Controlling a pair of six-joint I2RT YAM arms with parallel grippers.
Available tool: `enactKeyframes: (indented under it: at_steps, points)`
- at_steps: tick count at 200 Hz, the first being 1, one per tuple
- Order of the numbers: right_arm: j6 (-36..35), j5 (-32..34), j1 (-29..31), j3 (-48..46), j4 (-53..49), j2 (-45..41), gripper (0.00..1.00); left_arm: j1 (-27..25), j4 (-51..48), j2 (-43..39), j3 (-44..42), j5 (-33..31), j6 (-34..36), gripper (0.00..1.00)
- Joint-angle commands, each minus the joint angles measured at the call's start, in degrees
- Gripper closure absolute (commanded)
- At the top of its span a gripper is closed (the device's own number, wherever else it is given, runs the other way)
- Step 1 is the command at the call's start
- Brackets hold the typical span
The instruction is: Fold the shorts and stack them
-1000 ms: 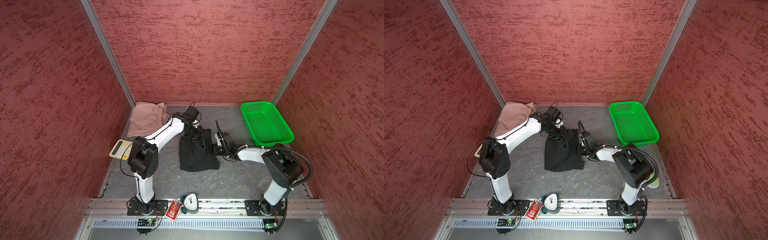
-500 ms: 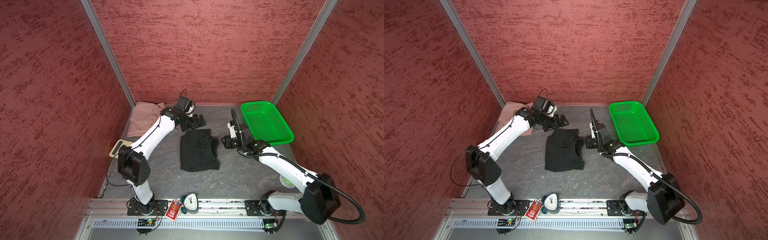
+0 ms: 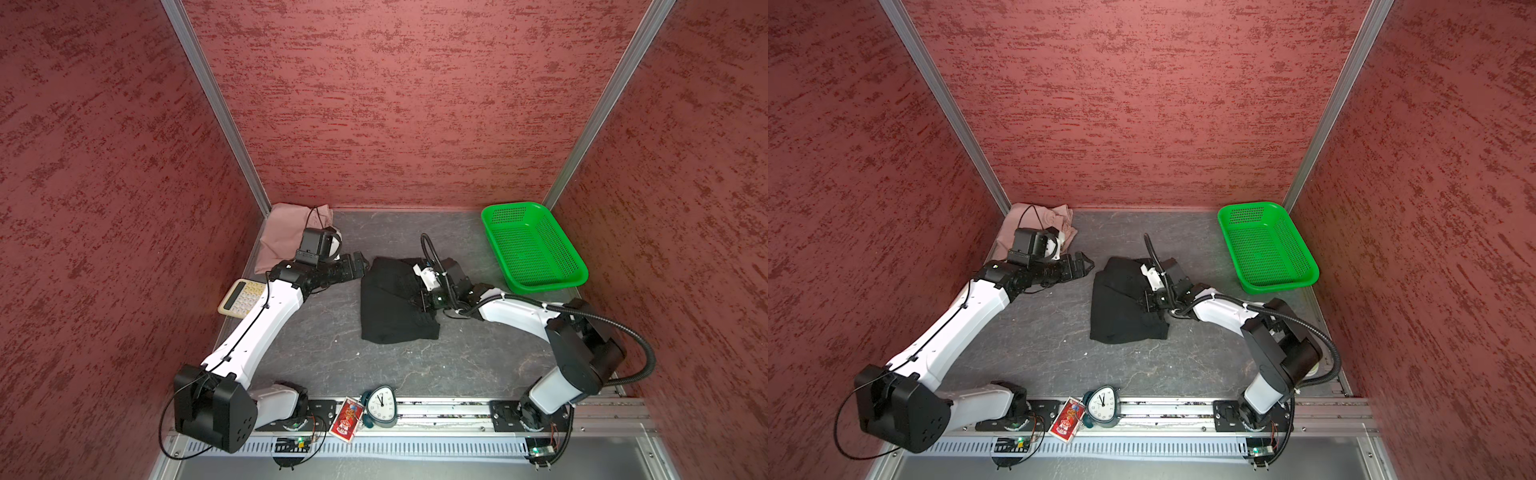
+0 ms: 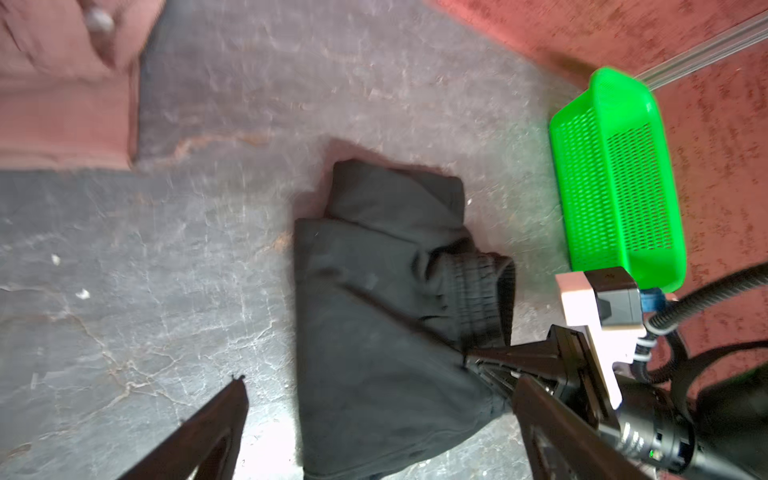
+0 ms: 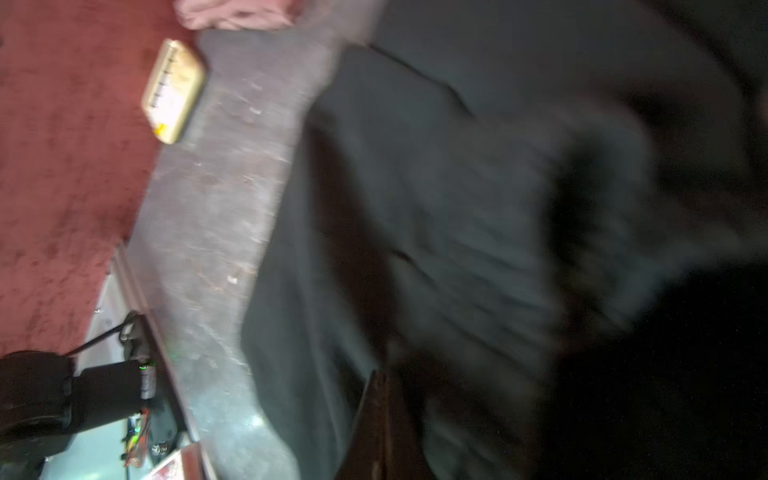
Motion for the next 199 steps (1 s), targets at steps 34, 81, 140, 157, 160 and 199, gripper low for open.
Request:
enactKeyframes:
  at_steps: [34,81,140,157,160,199]
  points:
    - [9.23,-7.4,-3.86,-15.21,23.22,6.76,0.97,-0.82,16.34,4.22,-12.43,6.4,-2.01,0.01]
    - [9.16,-8.94,-5.07,-15.5,27.38,10.05,0.99,-0.84,28.95,8.89,-17.91,13.54,-0.72,0.01]
    - [7.06,-8.69,-6.26,-15.12,24.31,7.22,0.99,0.83,38.5,11.88,-24.59,12.67,-2.75,0.01]
    - [7.07,-9.04,-6.33,-15.05,24.46,7.46,1.0,0.41,43.7,13.81,-25.88,15.19,-4.28,0.01]
    - [7.08,-9.16,-6.37,-15.1,24.54,7.5,1.0,0.32,44.64,14.07,-26.17,15.34,-4.4,0.01]
    - [7.43,-10.1,-6.35,-15.36,26.53,7.68,1.0,-0.14,56.04,17.69,-30.14,19.0,-6.56,0.01]
